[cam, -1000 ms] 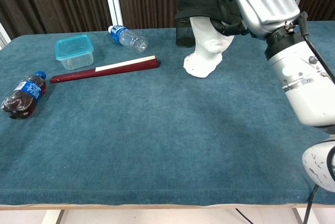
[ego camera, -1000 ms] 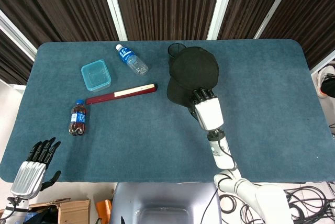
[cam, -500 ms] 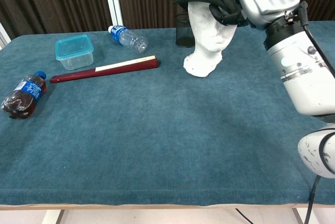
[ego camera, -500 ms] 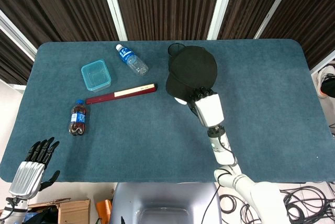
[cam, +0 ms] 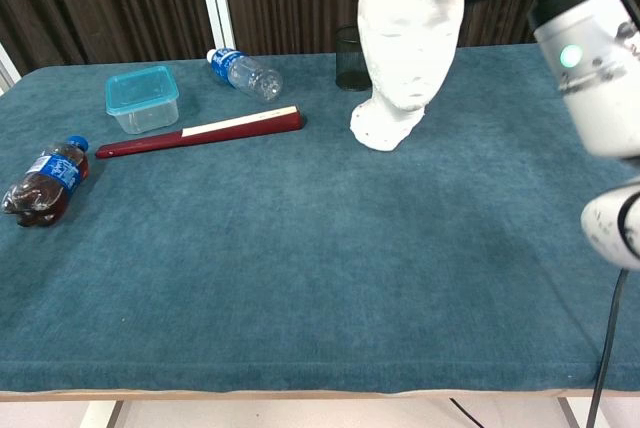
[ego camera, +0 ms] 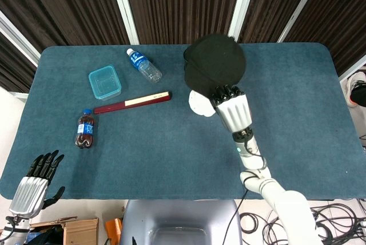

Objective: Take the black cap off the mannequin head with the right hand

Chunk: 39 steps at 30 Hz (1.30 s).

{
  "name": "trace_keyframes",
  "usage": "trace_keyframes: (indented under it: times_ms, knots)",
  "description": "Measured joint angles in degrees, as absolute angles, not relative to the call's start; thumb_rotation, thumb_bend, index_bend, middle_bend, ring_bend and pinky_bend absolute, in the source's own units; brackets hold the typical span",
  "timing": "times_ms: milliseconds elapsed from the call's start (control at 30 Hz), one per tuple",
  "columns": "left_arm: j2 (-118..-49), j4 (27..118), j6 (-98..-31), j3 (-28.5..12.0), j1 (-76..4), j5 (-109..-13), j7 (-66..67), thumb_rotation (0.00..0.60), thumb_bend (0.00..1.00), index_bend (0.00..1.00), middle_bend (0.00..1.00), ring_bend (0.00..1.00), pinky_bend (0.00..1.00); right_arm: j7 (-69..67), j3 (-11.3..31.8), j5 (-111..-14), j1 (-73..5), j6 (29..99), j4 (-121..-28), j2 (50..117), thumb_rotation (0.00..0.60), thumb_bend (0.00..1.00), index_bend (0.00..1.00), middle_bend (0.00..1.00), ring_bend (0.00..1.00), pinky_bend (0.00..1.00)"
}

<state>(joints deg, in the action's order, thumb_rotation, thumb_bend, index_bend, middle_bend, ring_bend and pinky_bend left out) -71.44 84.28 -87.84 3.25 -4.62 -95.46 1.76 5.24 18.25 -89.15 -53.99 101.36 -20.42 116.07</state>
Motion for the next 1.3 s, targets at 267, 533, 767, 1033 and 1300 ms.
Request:
trace_keyframes:
  times_ms: [267,533,767,1033,1300]
  knots:
    - [-71.43,84.39,-87.51,3.35,-4.76,-95.60,1.74,0.600,0.33,0.00,0.00,0.03,0.08,9.33,17.88,-89.43,-54.41,104.36,-23.43,108.66,0.600,0.41,1.00,0.79,0.71,1.00]
    - [-71.43,84.48,-87.73,3.46,-4.64,-95.84,1.85,0.600,0.33,0.00,0.00,0.03,0.08,10.41,15.41,-90.02,-46.76,108.46,-28.70,99.89,0.600,0.41,1.00,0.79,0.71,1.00]
    - [-71.57,84.70,-87.21,3.45,-4.89,-95.85,2.18,0.600,0.33,0.00,0.00,0.03,0.08,4.59,12.23,-87.93,-34.57,108.03,-28.53,97.40,0.600,0.41,1.00,0.79,0.71,1.00]
    - [-71.59,84.97,-86.28,3.29,-5.21,-95.21,2.41,0.600,0.33,0.00,0.00,0.03,0.08,-3.30,7.23,-87.52,-27.09,102.79,-18.16,105.04,0.600,0.41,1.00,0.79,0.71,1.00]
    - [-71.45,84.99,-86.50,3.23,-4.95,-94.76,2.24,0.600,0.33,0.00,0.00,0.03,0.08,-4.87,4.46,-88.71,-25.58,97.86,-11.41,111.14,0.600,0.39,0.64,0.61,0.57,0.92]
